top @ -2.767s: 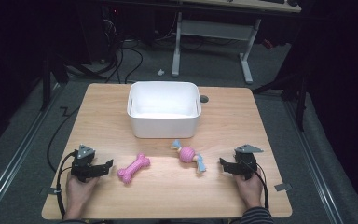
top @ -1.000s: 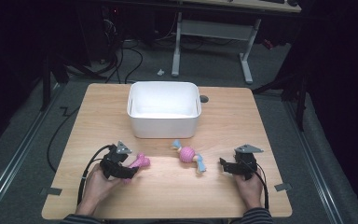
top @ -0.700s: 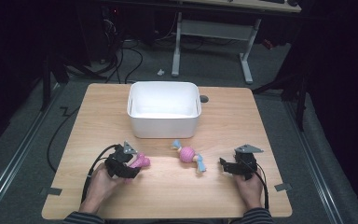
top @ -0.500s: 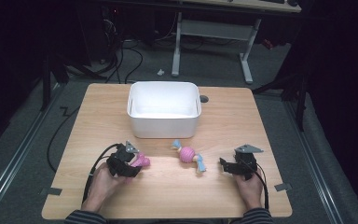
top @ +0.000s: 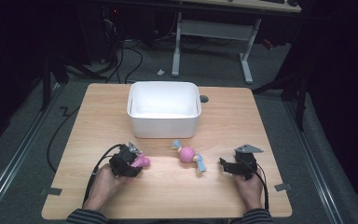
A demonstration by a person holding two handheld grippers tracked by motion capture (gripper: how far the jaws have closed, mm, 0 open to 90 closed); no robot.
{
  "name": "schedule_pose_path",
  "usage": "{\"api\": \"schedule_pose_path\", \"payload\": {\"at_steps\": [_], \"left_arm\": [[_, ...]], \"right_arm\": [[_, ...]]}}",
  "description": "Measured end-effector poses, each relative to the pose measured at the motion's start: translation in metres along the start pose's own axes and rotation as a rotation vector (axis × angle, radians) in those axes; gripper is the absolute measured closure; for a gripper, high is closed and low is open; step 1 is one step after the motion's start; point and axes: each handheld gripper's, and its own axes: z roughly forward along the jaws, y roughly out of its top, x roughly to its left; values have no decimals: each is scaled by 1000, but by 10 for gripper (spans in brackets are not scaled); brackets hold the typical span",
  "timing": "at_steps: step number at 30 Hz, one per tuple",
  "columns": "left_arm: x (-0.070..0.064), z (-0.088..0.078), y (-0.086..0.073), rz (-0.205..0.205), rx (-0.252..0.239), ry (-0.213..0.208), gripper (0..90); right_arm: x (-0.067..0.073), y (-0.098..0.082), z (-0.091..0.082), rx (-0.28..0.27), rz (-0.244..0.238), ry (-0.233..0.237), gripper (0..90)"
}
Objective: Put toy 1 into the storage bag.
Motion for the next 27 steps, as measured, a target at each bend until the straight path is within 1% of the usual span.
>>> {"api": "schedule_pose_path", "payload": {"at_steps": [6,7,9,11,15,19,23,27], "left_arm": [[-2,0,0,20,-6,13,584],[-4,-1,-1,32,-16,18,585],[-4,-1,-2,34,-23,20,587],[-5,-4,-4,27,-49,16,589],[-4,-10,-4,14,-68,5,589],[-4,-16,-5,1,-93,4,589],[-4,-20,-6,-3,-98,3,589],[-4,-24,-5,-12,-111,-6,590]], "right_arm": [[0,0,0,0,2,0,217],[0,0,0,0,2,0,217],[0,0,0,0,2,0,216],[0,0,0,0,2,-1,216],[0,0,0,0,2,-1,216],[0,0,0,0,1,-1,216],[0,0,0,0,2,-1,215],[0,0,0,0,2,-2,215]]}}
